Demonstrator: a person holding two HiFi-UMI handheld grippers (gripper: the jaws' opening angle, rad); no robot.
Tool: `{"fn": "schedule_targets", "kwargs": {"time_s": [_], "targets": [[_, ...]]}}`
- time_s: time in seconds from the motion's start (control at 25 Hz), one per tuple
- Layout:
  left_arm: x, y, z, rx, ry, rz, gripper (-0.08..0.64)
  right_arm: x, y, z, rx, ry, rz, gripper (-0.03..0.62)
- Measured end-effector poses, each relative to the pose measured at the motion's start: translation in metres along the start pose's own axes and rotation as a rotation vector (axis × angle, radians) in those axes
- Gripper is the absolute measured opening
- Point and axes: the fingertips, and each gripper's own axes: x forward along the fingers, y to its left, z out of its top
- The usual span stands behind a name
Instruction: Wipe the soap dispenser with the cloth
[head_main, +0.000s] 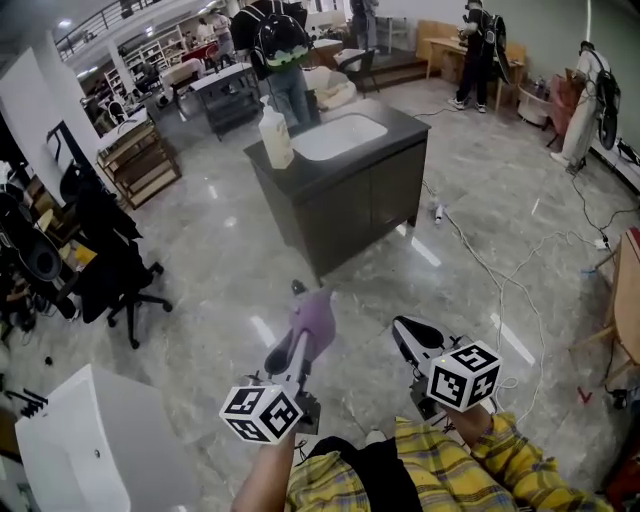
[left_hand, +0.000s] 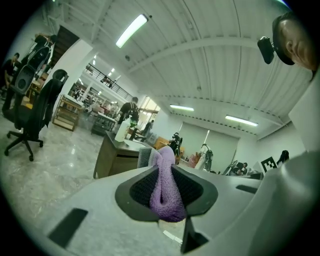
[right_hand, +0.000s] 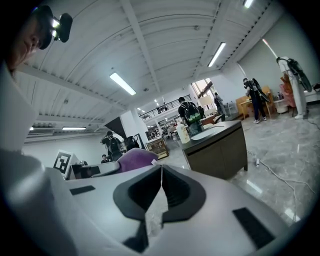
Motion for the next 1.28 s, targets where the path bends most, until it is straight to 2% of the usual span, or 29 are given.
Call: {"fn": "schedule_targets", "kwargs": {"time_s": [0.12,0.28,0.44,0.6,0.96,1.28], "targets": [[0.006,-0.003,-0.002,0.005,0.016,0.013,0.066,0.003,-0.006,0.004,0.014,0.004,0.018,0.006],[0.014,0.003,0.0,-0.008,0.001,0.024,0.066,0.012,-0.01,0.006,-0.014,0.009,0.033,0.006],[0.028,0.017,0.004,-0.007,0.004,0.022,0.066,0.028,-0.02,0.004,0.015,0.021,0.022,0.006],[0.053,0.036,0.014,-0.007,-0.001,-0.006,0.066,0.053,-0.03,0.012,-0.003,0.027,-0.002,0.007],[0.109,0.109,0.047,-0.036,0.018,-0.052,0.066,0.145,-0.04,0.036,-0.015,0.037,-0.042,0.006],[0.153,0.178,0.066,-0.044,0.046,-0.078,0.066,0.231,-0.046,0.041,-0.005,0.047,-0.056,0.008]]}}
